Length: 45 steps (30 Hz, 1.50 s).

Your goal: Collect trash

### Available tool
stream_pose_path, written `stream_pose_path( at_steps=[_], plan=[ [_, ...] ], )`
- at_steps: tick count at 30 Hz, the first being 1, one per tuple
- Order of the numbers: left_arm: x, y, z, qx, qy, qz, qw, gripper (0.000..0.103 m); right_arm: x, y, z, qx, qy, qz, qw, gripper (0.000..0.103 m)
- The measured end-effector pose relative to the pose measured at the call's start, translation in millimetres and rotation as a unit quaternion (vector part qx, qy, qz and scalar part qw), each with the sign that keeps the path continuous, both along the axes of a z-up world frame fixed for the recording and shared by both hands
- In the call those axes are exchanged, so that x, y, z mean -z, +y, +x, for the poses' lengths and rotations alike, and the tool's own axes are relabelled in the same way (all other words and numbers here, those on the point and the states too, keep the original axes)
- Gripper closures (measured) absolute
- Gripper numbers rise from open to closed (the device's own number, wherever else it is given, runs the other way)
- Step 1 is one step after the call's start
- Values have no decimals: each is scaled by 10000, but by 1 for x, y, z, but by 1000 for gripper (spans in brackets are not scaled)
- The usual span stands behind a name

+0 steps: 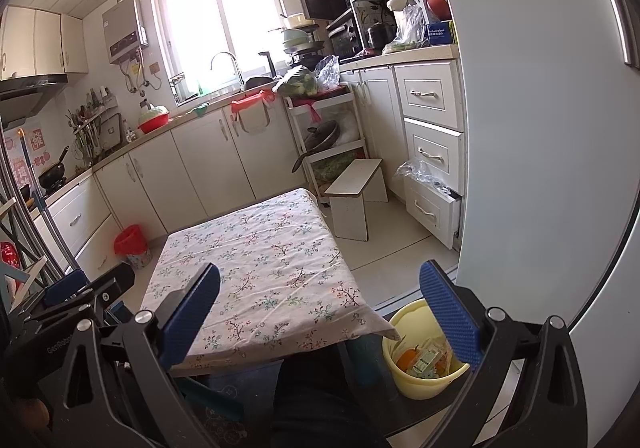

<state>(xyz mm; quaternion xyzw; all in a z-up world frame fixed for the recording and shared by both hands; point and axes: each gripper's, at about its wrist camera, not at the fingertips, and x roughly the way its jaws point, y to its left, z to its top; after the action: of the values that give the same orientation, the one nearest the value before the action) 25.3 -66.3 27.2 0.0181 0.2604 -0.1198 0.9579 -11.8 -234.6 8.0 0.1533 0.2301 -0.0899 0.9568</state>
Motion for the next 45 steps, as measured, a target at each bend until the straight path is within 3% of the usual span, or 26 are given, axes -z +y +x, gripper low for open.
stream_pose_path(
  at_steps=[36, 40, 45],
  plan=[
    [6, 10, 2, -106, 87, 42, 9999, 8, 12, 9, 3, -140, 154, 18, 9998, 7],
    [16, 19, 14, -54, 186, -191, 9996, 8, 21, 9, 16, -232, 268, 47, 9994, 7],
    [35, 35, 51, -397, 428, -47, 9983, 8, 33, 15, 63, -575, 382, -29, 9976, 7]
  ],
)
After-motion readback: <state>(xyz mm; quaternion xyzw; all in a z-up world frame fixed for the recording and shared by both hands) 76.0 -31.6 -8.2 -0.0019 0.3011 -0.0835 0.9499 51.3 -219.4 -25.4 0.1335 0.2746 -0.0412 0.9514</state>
